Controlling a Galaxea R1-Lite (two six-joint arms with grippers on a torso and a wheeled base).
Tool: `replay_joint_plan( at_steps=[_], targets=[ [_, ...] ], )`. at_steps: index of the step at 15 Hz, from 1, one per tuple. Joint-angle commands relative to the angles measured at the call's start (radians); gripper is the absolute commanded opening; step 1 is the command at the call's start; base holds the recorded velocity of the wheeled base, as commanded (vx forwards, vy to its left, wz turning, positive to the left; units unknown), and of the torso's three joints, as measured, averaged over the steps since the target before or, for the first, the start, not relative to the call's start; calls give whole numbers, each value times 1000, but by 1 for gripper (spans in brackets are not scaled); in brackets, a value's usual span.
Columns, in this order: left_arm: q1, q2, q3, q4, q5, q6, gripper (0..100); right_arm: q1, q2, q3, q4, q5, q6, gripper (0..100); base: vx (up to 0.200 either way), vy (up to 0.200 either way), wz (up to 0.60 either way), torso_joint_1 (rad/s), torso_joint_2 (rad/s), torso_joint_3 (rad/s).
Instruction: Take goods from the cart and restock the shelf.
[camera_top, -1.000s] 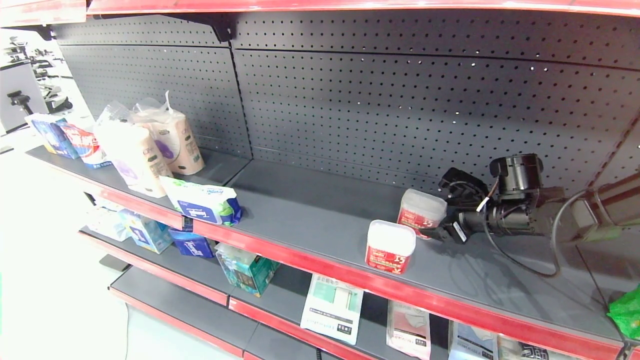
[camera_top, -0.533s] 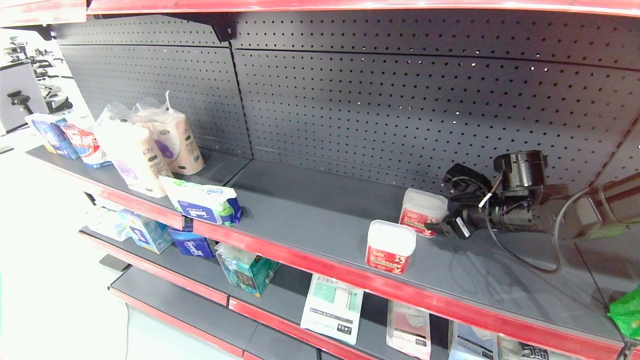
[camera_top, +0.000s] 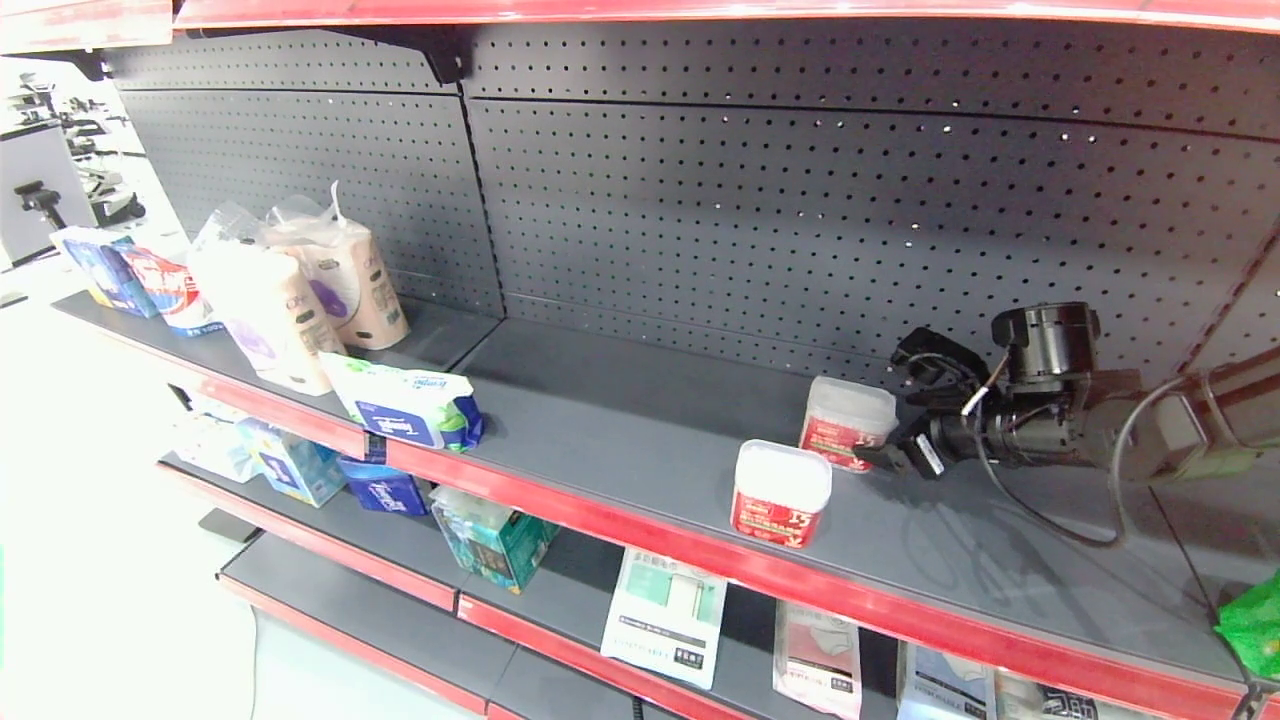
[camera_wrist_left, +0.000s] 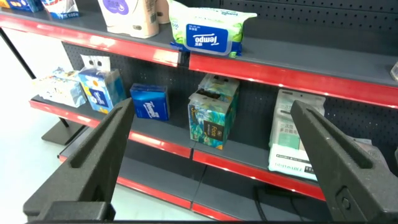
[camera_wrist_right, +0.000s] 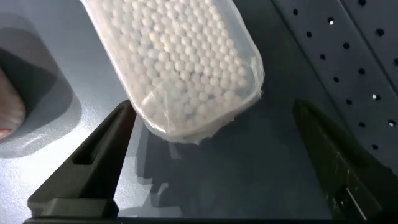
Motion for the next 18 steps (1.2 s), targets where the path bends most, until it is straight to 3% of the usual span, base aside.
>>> replay_joint_plan(
  at_steps=[1,7,9,11,13,14,18],
  targets=[
    [1,0,0,0,0,-1,100,-14,-42,12,-1,1,26,100,0,0,0,0,0,0],
    [1,0,0,0,0,-1,100,-121,-388,335,-1,5,191,100,0,0,0,0,0,0],
    [1,0,0,0,0,-1,100,-127,-404,362,-7,-4,202,100,0,0,0,0,0,0],
    [1,0,0,0,0,-1,100,-138,-346,299,-13,-82,276,100,0,0,0,0,0,0],
    [-1,0,0,0,0,-1,100,-124,-342,251,-11,-203,431,100,0,0,0,0,0,0],
    [1,0,0,0,0,-1,100,-111,-408,299,-8,-282,515,100,0,0,0,0,0,0],
    [1,0,0,0,0,-1,100,-135,-799,561,-8,-286,524,100,0,0,0,0,0,0]
  ],
)
